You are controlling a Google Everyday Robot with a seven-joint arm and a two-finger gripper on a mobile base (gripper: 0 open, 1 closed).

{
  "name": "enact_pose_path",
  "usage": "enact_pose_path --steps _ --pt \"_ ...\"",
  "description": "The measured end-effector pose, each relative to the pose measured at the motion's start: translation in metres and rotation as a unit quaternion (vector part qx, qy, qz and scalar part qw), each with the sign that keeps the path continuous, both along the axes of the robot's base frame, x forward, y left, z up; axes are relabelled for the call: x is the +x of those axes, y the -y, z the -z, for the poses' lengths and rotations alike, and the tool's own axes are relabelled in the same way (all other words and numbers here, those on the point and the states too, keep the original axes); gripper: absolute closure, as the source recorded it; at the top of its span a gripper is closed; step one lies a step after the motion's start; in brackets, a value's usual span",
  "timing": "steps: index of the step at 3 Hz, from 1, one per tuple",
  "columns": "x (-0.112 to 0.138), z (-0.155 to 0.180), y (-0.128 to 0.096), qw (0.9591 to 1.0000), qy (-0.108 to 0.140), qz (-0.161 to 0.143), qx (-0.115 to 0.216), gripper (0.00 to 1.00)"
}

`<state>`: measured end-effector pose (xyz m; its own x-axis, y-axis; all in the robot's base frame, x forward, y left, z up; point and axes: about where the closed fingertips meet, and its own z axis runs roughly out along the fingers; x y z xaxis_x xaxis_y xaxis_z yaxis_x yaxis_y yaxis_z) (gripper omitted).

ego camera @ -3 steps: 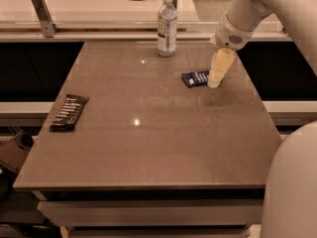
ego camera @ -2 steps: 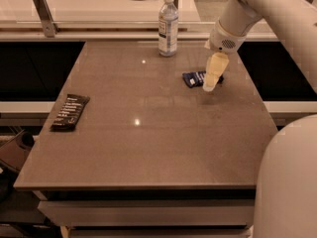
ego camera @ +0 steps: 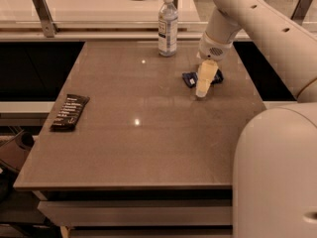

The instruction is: Move rxbar blueberry near rxbar chocolate

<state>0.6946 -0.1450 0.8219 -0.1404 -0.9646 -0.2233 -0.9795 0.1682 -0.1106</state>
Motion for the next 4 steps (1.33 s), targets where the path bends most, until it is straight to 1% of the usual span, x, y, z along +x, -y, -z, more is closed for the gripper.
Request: enact_pose_path --steps 1,2,3,4 --pt "0.0052 0.0160 0.0025 0.9998 -0.014 0.009 -0.009 0.00" --pt "0.0073 0.0188 0.0007 0.9999 -0.013 0.008 -0.008 0.18" --pt "0.0085 0.0195 -0.0002 0.9999 -0.013 0.008 -0.007 0.40" --pt "0.0085 0.0108 -0.0001 0.9999 -0.013 0.008 -0.007 0.65"
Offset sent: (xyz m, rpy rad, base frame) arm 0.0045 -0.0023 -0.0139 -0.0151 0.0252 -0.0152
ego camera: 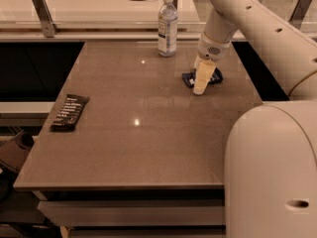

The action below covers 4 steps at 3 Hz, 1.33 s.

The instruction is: Move rxbar blueberry near rxbar chocolate

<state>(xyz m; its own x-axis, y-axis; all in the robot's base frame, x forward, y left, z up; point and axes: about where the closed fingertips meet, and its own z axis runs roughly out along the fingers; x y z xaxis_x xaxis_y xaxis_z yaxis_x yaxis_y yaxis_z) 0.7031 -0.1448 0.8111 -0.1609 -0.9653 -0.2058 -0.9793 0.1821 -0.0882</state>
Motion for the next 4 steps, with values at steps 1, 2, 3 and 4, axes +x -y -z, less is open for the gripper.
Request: enact_pose_path --steps 1,2,3,4 --pt "0.000 -0.008 0.000 1.0000 0.000 0.000 0.000 0.87" --pt "0.000 -0.015 0.000 1.0000 0.000 0.000 0.000 1.00" --pt "0.002 -0.015 -0.002 1.0000 0.006 0.000 0.004 1.00" --pt "-0.006 -0.034 -0.003 0.9998 0.018 0.001 0.012 1.00"
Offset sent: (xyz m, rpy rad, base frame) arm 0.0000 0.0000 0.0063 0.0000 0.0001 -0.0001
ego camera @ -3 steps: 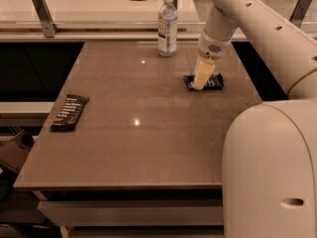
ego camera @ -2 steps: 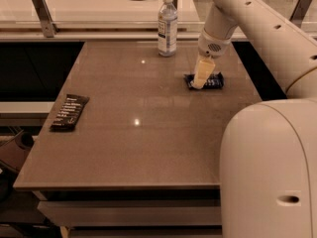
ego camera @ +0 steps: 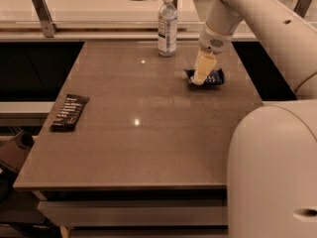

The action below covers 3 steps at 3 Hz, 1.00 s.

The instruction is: Move rxbar blueberry near rxbar chocolate

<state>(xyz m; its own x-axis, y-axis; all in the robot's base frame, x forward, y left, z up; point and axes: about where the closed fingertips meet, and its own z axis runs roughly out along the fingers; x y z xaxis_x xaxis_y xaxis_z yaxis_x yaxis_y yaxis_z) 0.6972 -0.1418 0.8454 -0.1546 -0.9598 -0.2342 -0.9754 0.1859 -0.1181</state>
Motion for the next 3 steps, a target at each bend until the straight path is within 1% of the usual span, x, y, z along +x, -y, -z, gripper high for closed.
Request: enact_pose_path --steps 1,2,3 --pt "-0.016 -0.025 -0.012 0.9998 0.015 -0.008 0.011 1.00" --pt "-0.041 -0.053 -0.038 0.9978 0.040 -0.040 0.034 1.00" --pt "-0.070 -0.076 -0.074 0.9939 0.060 -0.081 0.044 1.00"
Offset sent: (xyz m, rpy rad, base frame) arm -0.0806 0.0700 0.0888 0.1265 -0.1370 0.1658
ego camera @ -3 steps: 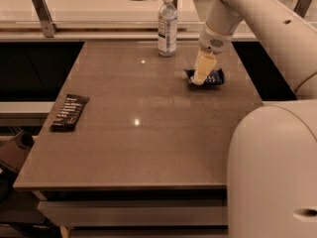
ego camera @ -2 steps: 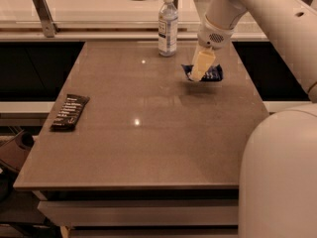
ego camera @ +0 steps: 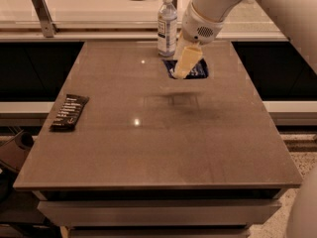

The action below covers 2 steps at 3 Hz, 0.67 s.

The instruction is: Move rxbar blueberry near rxbar chocolate

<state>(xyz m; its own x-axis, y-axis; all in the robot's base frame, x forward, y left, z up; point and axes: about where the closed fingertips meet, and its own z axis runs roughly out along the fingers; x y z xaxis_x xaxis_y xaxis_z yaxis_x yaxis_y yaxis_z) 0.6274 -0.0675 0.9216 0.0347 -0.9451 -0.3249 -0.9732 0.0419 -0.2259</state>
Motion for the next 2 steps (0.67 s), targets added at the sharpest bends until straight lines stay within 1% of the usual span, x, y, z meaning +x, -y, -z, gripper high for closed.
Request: enact_pose_path --steps 1,2 --pt "-0.022 -0.015 -0.037 0.9985 0.014 -0.052 0.010 1.00" --pt "-0.034 -0.018 -0.073 0.9927 0.022 -0.117 0.020 1.00"
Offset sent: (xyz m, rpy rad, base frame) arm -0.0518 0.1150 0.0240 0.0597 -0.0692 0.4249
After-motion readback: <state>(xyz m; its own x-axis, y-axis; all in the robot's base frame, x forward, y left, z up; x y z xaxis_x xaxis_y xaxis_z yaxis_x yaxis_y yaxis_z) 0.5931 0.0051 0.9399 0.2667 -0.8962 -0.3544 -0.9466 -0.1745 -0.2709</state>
